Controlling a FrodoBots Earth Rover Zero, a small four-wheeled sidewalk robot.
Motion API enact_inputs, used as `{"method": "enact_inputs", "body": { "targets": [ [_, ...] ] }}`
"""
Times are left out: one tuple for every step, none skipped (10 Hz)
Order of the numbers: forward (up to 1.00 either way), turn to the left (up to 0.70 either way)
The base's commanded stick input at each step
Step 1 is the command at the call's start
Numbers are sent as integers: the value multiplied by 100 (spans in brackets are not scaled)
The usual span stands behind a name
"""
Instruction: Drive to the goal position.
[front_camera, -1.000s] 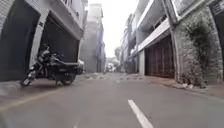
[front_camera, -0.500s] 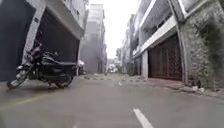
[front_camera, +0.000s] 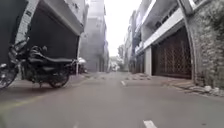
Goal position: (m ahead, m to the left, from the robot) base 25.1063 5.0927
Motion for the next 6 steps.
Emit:
{"method": "enact_inputs", "body": {
  "targets": [
    [100, 0],
    [100, 0],
    [100, 0],
    [100, 0],
    [100, 0],
    [100, 0]
  ]
}}
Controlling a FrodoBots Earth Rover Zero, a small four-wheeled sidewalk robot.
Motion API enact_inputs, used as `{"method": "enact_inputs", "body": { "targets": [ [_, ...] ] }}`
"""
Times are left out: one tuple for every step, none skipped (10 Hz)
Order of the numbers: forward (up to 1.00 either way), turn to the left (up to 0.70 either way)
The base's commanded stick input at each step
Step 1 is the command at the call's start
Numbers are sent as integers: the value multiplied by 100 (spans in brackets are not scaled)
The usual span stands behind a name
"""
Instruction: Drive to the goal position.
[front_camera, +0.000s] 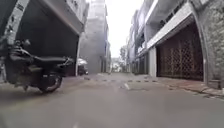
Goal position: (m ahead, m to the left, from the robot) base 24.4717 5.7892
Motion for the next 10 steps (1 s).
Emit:
{"method": "enact_inputs", "body": {
  "targets": [
    [100, 0],
    [100, 0],
    [100, 0],
    [100, 0],
    [100, 0],
    [100, 0],
    [100, 0],
    [100, 0],
    [100, 0],
    [100, -40]
  ]
}}
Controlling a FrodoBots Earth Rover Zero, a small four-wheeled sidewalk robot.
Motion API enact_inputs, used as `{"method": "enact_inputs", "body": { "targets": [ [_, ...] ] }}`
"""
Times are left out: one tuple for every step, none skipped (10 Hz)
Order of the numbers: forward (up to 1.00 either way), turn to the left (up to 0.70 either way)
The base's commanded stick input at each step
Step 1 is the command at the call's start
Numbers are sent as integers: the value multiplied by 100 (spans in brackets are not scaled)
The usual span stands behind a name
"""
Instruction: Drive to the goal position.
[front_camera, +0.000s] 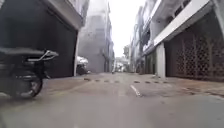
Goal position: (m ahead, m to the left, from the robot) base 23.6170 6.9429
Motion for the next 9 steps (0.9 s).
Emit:
{"method": "enact_inputs", "body": {
  "targets": [
    [100, -40],
    [100, -40],
    [100, -40],
    [100, -40],
    [100, -40],
    [100, -40],
    [100, -40],
    [100, -40],
    [100, -40]
  ]
}}
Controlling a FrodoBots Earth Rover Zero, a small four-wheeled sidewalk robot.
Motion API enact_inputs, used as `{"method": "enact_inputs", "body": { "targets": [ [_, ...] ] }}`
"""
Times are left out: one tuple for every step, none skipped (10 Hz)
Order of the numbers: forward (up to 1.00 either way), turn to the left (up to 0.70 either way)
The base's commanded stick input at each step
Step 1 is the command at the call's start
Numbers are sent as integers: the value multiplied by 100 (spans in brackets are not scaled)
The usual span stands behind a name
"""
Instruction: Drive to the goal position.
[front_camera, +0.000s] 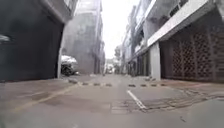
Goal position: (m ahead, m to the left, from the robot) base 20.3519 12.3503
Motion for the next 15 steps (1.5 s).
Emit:
{"method": "enact_inputs", "body": {
  "targets": [
    [100, -40],
    [100, -40],
    [100, -34],
    [100, -14],
    [100, 0],
    [100, 0],
    [100, 0],
    [100, 0],
    [100, 0],
    [100, 0],
    [100, 0],
    [100, 0],
    [100, 0],
    [100, 0],
    [100, 0]
  ]
}}
